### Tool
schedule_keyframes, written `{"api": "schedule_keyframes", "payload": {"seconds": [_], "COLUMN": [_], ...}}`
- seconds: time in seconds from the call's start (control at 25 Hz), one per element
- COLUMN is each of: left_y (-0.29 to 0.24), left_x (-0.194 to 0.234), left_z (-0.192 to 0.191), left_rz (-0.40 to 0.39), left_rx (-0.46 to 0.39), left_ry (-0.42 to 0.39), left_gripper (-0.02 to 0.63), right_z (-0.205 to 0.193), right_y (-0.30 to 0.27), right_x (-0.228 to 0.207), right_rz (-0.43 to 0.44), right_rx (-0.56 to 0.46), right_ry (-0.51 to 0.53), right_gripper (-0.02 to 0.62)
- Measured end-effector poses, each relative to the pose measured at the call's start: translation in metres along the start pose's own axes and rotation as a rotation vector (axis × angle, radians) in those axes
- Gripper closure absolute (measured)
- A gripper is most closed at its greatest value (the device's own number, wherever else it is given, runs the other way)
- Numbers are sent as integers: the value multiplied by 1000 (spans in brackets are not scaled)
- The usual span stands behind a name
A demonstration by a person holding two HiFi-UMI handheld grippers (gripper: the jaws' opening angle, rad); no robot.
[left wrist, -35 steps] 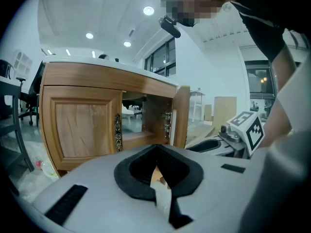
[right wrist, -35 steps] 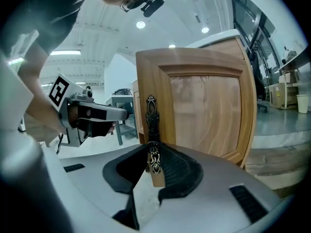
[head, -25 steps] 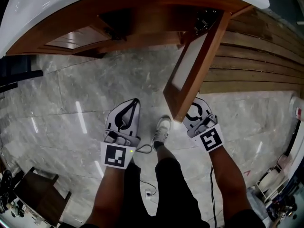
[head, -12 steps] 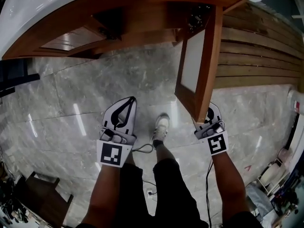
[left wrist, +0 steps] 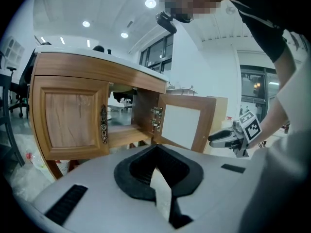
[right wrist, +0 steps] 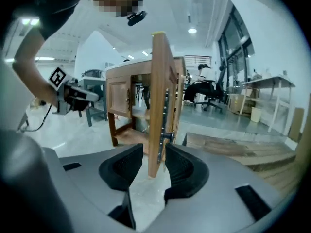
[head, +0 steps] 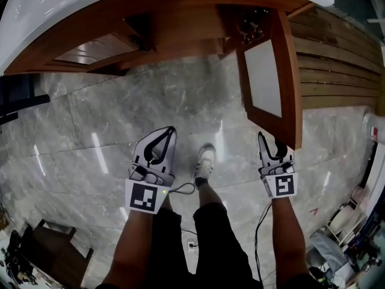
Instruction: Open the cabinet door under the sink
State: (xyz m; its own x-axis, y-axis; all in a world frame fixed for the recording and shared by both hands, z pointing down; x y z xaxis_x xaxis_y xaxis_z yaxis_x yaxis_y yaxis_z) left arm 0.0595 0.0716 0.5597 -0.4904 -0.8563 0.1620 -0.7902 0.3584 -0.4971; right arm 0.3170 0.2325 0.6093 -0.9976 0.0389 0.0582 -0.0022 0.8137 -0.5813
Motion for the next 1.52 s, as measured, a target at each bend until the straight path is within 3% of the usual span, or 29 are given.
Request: {"api": "schedule_keyframes", "payload": {"seconds": [0.08, 0.32, 0.52, 0.72, 0.92, 1.12, 1.52], "left_y": [3, 18, 30, 39, 51, 59, 56], "left_x": [4, 29, 51, 65, 85, 101, 115], "left_z": [2, 5, 14, 17, 18, 18, 13], "left_rz": [1, 53, 100, 115, 138, 158, 151], "left_rx": [-3, -11, -57, -74, -78, -88, -79], "left_ry": [4, 13, 51, 75, 75, 86, 110], "left_gripper": [584, 584, 584, 584, 584, 584, 584], "right_z": [-3, -2, 39, 98, 157, 201, 246], "right_y": [1, 15, 1, -49, -105, -158, -239], "right_x": [8, 56, 113, 145, 155, 156, 156], "right_rz": [9, -7, 120, 238, 320, 372, 421], "right_rx": [14, 36, -25, -156, -252, -307, -300], "right_ry": [35, -5, -71, -55, 6, 71, 92], "right_gripper": [440, 440, 439, 394, 329, 317, 263]}}
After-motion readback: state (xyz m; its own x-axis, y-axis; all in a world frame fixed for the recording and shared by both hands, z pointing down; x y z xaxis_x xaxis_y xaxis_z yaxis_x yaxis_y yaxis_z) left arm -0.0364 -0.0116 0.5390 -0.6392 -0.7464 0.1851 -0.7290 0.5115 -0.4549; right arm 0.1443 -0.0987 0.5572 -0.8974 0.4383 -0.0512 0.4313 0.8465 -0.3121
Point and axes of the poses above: the fingertips, and each gripper's own axes: y backward along the fingers, x to its left, z out of its top, the point moved 6 cm from there along y, backward along the fingers, and after that the axes turned 10 degrees about x, right-handed, at the moved point
